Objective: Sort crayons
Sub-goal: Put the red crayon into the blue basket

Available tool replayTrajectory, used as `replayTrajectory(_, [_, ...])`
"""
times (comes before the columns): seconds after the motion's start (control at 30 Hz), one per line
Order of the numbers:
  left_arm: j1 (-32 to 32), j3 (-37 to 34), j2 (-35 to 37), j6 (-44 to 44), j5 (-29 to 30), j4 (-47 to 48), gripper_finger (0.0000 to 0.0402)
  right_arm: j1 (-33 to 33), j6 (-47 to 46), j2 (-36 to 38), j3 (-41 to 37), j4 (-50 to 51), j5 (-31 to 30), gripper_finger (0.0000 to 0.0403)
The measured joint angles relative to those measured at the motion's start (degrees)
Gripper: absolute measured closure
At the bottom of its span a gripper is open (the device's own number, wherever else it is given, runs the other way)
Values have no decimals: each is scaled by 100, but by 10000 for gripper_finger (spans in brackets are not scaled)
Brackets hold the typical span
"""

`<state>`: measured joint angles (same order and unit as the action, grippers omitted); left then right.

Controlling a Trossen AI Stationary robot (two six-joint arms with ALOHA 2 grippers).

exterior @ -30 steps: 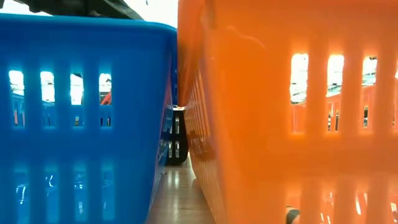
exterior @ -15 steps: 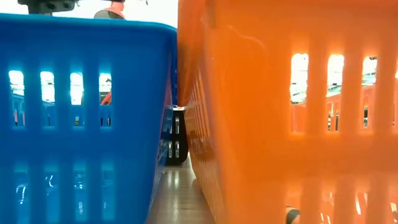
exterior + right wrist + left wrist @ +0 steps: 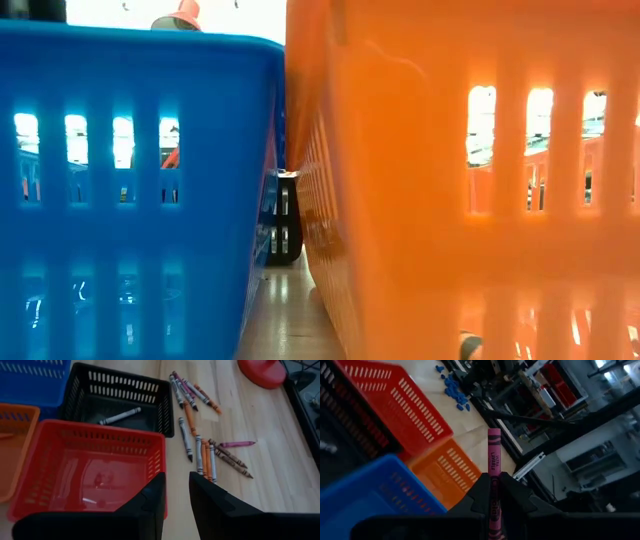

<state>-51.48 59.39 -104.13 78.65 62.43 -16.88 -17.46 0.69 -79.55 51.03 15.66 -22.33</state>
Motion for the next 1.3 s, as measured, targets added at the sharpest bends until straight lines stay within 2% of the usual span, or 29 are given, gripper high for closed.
replayTrajectory(0.2, [-117, 257, -512, 605, 168, 64, 367, -189, -97, 0, -2, 57, 0, 312])
replayTrajectory(0.57, [-48, 261, -685, 2008, -64, 1366, 367, -698, -387, 0, -2, 172, -2, 312])
replayTrajectory(0.77, [103, 261, -685, 2139, -717, 1590, 367, -879, -423, 0, -2, 188, -48, 312])
replayTrajectory(1.0, [563, 406, -685, 1909, -2021, 1869, 367, -905, -522, 0, -2, 197, -50, 312])
replayTrajectory(1.07, [655, 619, -683, 1857, -2214, 2250, 367, -905, -546, 0, -2, 201, -50, 312])
replayTrajectory(1.3, [708, 1490, -683, 2218, -2705, 4478, 367, -905, -547, 0, -2, 206, -50, 312])
